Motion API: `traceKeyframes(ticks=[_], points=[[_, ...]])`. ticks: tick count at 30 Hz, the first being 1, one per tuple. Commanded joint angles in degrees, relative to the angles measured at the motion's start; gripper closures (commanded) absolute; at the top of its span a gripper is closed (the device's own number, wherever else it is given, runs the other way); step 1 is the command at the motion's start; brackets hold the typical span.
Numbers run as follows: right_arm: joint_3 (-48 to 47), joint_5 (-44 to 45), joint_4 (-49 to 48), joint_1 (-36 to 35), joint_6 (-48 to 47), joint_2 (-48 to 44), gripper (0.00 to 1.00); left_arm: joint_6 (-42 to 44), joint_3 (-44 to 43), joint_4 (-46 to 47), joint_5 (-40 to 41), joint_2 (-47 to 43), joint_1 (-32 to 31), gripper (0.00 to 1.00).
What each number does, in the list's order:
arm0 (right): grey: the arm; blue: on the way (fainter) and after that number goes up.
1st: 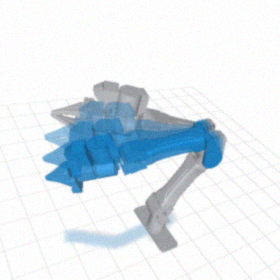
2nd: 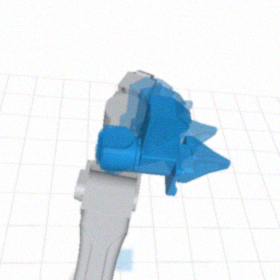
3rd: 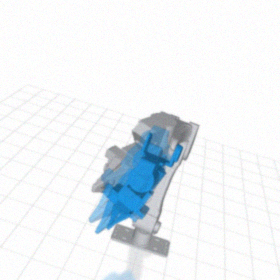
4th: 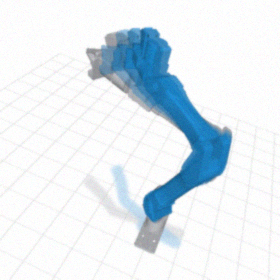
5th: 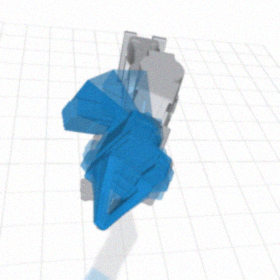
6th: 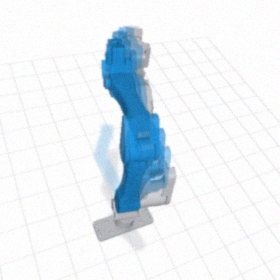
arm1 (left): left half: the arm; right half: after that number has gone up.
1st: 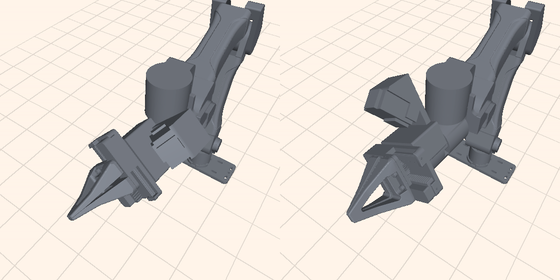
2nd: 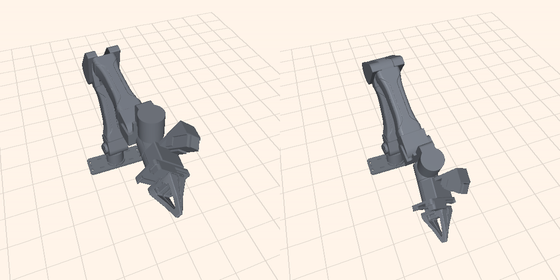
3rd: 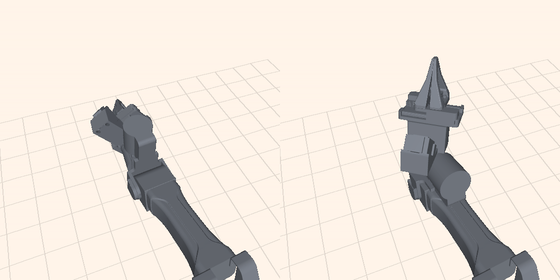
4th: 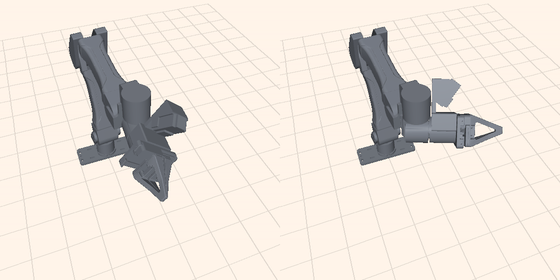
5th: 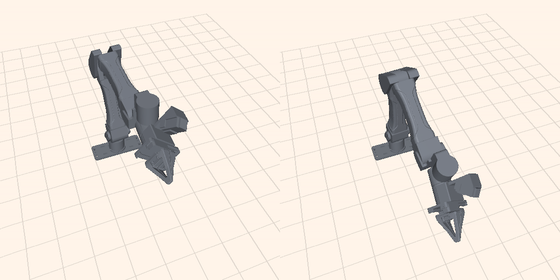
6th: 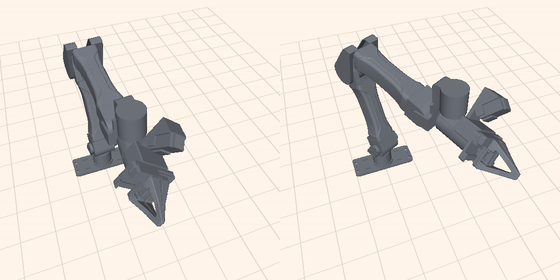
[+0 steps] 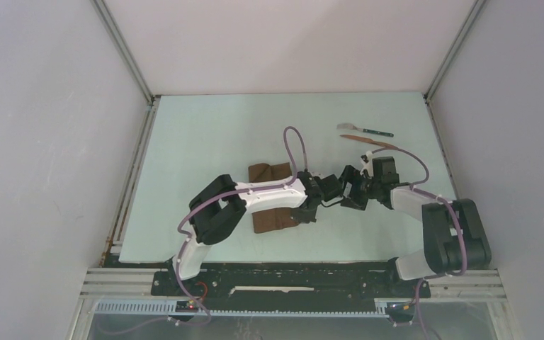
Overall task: Fold the napkin into a case and place the utensils inside
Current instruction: Fold the 2/3-rectangle-folded napkin at the center of the board.
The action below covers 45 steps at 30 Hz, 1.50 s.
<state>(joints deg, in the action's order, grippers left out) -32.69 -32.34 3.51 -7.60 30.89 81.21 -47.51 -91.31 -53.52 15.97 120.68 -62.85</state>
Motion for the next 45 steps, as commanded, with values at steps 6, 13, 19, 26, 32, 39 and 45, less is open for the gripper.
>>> traceKeyframes(ticks=[6, 13, 19, 26, 32, 39, 45], points=[[0.4, -14.37, -32.67, -6.41, 17.01, 11.98, 0.07, -0.3, 14.65, 10.96, -4.22, -18.76, 1.97, 1.0], [-3.61, -14.26, -51.73, -13.17, 31.13, 25.08, 0.07, -0.45, 22.08, 14.26, -5.82, -26.84, 3.69, 1.0], [-7.38, -12.71, -56.38, -15.7, 35.2, 33.38, 0.13, 0.93, 22.43, 14.66, -6.39, -28.85, 3.87, 1.0], [-9.05, -10.99, -55.74, -14.49, 34.89, 35.84, 0.31, 2.01, 22.4, 15.15, -7.23, -29.14, 3.96, 1.0], [-10.61, -10.73, -53.51, -13.65, 32.66, 36.29, 0.42, 2.79, 22.66, 16.42, -9.08, -28.85, 4.13, 1.0], [-10.88, -9.99, -52.05, -12.77, 30.92, 35.17, 0.58, 3.54, 22.81, 17.5, -10.2, -28.68, 4.21, 1.0], [-11.33, -9.33, -49.97, -12.86, 29.27, 33.2, 0.89, 2.92, 26.43, 22.16, -11.97, -31.27, 4.91, 1.0]])
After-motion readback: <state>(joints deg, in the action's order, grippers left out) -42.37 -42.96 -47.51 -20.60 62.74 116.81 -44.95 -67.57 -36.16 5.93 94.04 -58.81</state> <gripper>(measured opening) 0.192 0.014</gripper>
